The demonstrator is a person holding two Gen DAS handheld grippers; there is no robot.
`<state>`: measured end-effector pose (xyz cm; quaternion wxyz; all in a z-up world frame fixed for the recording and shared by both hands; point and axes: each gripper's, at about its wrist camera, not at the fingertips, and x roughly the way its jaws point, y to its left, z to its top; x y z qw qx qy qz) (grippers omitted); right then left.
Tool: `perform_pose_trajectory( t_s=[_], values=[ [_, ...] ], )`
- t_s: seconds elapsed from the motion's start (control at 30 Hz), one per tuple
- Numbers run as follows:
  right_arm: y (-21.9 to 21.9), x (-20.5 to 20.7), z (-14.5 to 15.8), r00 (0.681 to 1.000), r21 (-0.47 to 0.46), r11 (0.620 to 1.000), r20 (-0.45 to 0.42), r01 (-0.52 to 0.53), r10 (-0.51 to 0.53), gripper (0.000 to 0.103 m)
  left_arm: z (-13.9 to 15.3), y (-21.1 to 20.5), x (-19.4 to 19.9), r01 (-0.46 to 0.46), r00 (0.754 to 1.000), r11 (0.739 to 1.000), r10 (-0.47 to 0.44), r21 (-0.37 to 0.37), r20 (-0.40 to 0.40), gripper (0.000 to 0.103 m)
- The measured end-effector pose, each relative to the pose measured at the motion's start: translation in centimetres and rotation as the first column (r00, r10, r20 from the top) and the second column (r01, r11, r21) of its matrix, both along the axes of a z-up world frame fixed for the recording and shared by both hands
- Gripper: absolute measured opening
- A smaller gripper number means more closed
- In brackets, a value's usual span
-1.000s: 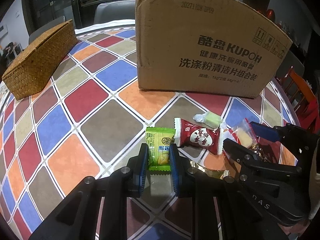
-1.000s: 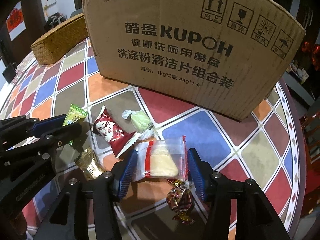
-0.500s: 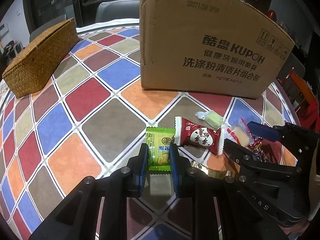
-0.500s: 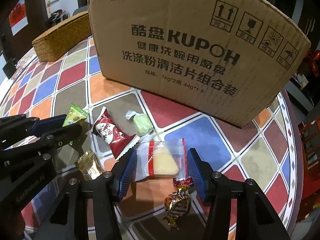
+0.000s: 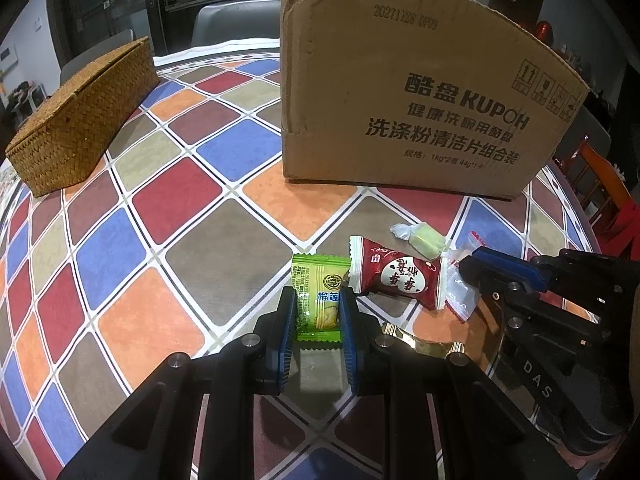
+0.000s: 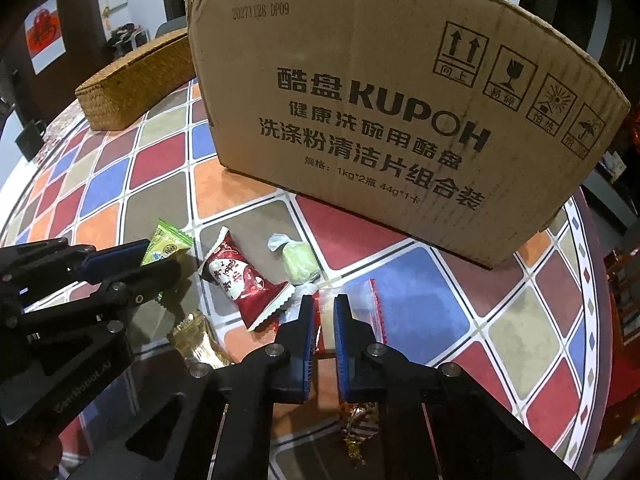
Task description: Organize snacks
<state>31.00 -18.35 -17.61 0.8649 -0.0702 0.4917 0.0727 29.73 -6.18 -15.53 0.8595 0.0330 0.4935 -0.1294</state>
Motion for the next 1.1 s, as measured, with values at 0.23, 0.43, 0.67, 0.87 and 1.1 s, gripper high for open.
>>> perform_pose_trajectory(
  t_s=[0.23,0.43,0.67,0.87,1.1],
  values=[
    [-0.1,-0.5,0.2,1.000,0.015,1.000,0.012,-0.017,0.017,0.002,0.1,0.0,-0.1,-0.002,1.000,1.000,0.002,-0.002,0.002,0.022],
    [-0.5,-1.0,1.0,0.999,0.015,1.000,0.037,-0.008,0.007,0.002,0.3,-0.1,-0.1,-0.002,1.000,1.000,0.002,-0.003,0.008,0.022],
    [-1.8,-1.7,2.2,0.998,0.023,1.000,0.061,0.020,-0.021,0.002,0.7,-0.3,-0.5,0.007,1.000,1.000,-0.007,-0.006,0.020,0.022],
    [-2.6,-1.7,2.4,0.997,0.028,0.998,0.060,0.048,-0.050,0.002,0.7,-0.3,-0.5,0.011,1.000,1.000,-0.011,-0.013,0.023,0.022],
    [-3.8,-2.6,2.5,0.993,0.034,0.995,0.060,0.096,-0.098,0.006,0.9,-0.5,-0.9,0.024,0.999,0.999,-0.024,-0.022,0.031,0.022]
  ],
)
